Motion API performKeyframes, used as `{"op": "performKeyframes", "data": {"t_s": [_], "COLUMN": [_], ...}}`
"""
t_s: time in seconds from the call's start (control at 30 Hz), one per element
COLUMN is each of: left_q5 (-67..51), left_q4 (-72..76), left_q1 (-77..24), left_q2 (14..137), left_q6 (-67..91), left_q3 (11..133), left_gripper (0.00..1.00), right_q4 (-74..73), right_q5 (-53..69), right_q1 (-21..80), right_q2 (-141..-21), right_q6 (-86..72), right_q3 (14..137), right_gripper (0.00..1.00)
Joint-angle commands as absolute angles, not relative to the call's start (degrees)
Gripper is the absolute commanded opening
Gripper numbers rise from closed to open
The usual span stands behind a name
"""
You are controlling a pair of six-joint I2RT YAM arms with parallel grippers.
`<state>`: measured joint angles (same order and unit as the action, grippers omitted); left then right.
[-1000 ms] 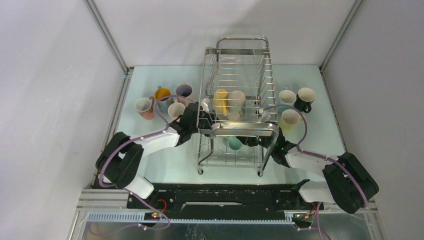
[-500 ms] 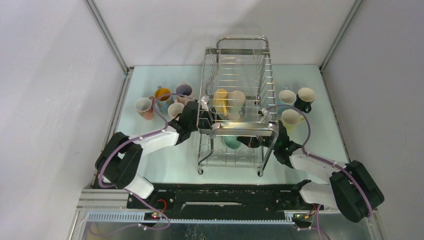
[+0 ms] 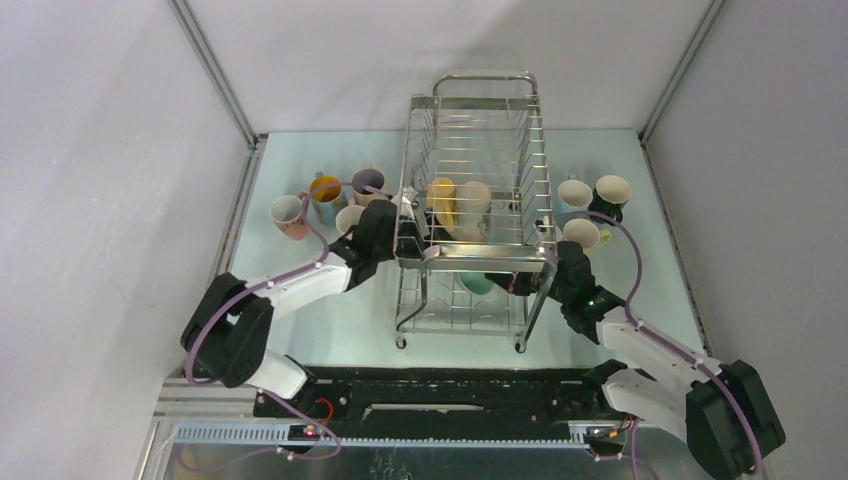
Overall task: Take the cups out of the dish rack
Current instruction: Unload the cup from the dish rack.
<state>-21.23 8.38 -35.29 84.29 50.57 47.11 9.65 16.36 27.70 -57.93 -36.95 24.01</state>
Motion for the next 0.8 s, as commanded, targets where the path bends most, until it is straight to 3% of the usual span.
{"op": "performKeyframes", "data": {"t_s": [0.0, 0.07, 0.77], "left_q5": [-21.28, -21.00, -19.01], "left_q4": [7.42, 7.24, 6.50], "left_q1": [-34.26, -33.86, -30.42], "left_q2": [80.83, 80.16, 73.91], "left_q6": [48.54, 48.52, 49.09], "left_q3": [48.76, 48.62, 44.91], "left_gripper": [0.94, 1.00, 1.00], "right_q4": [7.29, 5.77, -20.74], "right_q5": [12.85, 12.56, 8.22], "right_q1": [26.43, 26.16, 16.09], "right_q2": [-54.63, -53.90, -43.44], "right_q6": [-39.18, -39.25, -39.90], "right_q3": [27.56, 27.77, 33.87], "right_gripper": [0.00, 0.00, 0.00]}}
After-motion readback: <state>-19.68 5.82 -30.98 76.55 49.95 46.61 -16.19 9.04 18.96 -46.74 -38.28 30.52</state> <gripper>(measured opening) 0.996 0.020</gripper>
